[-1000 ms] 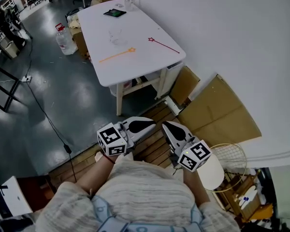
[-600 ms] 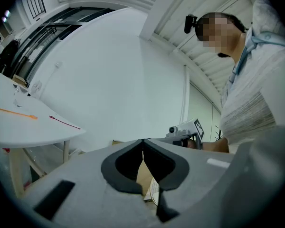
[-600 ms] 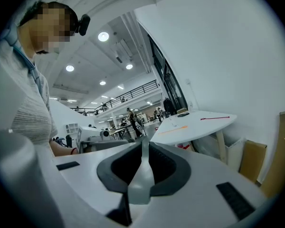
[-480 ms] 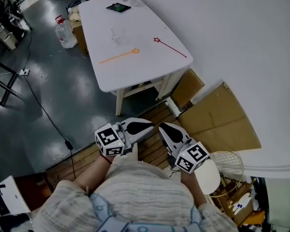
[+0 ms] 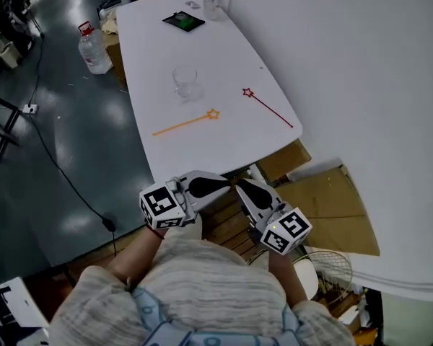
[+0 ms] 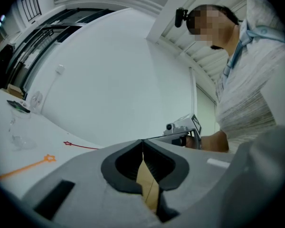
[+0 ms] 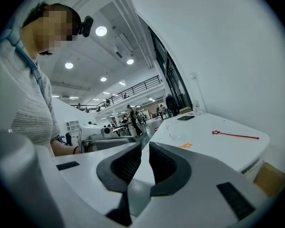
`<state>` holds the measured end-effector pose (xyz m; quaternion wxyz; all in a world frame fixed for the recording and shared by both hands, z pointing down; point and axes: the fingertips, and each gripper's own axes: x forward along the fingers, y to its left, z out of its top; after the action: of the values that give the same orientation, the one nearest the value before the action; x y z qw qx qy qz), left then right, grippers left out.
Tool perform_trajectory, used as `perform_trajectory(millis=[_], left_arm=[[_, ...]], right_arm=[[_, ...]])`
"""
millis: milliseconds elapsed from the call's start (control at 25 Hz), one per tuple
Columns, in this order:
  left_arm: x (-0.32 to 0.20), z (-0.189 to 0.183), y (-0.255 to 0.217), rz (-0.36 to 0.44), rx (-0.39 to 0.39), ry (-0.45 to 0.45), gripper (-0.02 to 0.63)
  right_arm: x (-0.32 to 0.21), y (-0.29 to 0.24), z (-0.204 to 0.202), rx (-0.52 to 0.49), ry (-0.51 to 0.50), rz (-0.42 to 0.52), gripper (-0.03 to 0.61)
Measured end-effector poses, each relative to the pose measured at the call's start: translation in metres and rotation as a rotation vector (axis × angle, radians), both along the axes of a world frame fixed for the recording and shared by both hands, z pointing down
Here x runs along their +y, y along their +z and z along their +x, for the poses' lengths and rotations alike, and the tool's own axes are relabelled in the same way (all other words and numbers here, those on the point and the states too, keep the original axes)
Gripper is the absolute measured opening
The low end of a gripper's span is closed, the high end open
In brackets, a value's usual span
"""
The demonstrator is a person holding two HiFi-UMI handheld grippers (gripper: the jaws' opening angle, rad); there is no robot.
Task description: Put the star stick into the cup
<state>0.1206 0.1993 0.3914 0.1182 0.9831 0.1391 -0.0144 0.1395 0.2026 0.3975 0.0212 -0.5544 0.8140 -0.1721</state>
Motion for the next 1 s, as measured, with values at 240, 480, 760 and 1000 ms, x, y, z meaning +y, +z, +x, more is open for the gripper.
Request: perform_trajectory(millis=[240,480,760,1000], left_arm=[[-0.085,-0.012,-0.031,0.028,-0.05,0.002,0.017],[-0.128,-0.014,-0.029,0.099,-0.107,0.011,0.017],[-0.149,-0.016,-0.008,0.07,-0.13,-0.036,0.017],[-0.171,-0.002,0.006,0.031,-0.139,-0.125,0.017]], right_arm=[[-0.087,-0.034,0.005,0.077,-0.006,-0.044,0.017],[-0.132,-0.04,0.009,0.166,-0.026,-0.094,0.026],[-0.158,-0.013,0.025,0.302,-0.104,-0.173,0.031],[-0.179,0.006,0.051,0.411,-0.211,-0.236,0.118]])
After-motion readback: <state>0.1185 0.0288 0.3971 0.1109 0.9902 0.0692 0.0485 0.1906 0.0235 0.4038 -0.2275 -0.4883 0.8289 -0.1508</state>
